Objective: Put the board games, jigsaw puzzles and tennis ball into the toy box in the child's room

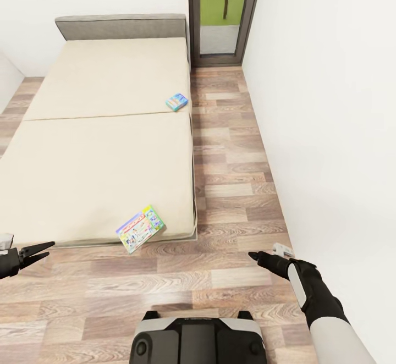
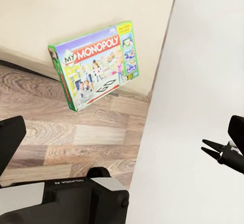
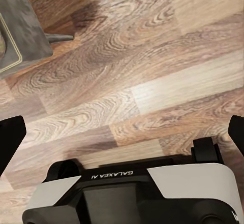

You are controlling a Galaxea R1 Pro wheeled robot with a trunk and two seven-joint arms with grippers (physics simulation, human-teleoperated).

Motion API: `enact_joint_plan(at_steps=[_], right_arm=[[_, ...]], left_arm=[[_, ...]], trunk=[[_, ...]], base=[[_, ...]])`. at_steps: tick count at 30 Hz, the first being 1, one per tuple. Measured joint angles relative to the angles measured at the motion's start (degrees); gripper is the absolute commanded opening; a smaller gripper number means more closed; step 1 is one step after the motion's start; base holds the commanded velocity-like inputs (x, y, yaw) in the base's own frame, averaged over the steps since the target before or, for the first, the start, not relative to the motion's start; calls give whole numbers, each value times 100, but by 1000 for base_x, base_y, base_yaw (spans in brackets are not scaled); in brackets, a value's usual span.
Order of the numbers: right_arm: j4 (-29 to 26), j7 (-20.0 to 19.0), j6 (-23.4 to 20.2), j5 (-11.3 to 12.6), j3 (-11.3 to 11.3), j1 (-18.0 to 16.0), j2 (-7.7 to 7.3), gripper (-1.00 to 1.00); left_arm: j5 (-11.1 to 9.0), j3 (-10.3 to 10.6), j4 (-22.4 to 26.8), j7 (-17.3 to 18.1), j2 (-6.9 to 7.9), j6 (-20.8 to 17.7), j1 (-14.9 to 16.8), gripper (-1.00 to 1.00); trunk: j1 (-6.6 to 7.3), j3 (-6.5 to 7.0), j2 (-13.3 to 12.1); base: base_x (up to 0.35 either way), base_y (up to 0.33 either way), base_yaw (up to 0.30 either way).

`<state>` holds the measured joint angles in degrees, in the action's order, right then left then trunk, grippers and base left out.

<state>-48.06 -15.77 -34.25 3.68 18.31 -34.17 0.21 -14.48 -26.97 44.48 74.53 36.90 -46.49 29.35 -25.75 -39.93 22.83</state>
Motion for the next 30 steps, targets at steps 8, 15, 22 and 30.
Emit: enact_joint_plan(at_steps=[8,15,22,30], right_arm=[[1,2,0,0,0,0,2,100],[2,1,0,0,1,0,-2,100],[4,11,4,0,-1,0,2,100],[3,3,8,0,6,0,-2,100]], left_arm=[[0,0,0,0,0,0,1,100],[0,0,0,-3,-6,0,-1,100],[0,0,0,1,-8,0,3,100],[-1,9,0,-9,-39,0,0,100]], trunk=[[0,76,0],[0,142,0],[0,208,0],[0,284,0]], base=[[0,0,0],[0,0,0],[0,0,0],[0,0,0]])
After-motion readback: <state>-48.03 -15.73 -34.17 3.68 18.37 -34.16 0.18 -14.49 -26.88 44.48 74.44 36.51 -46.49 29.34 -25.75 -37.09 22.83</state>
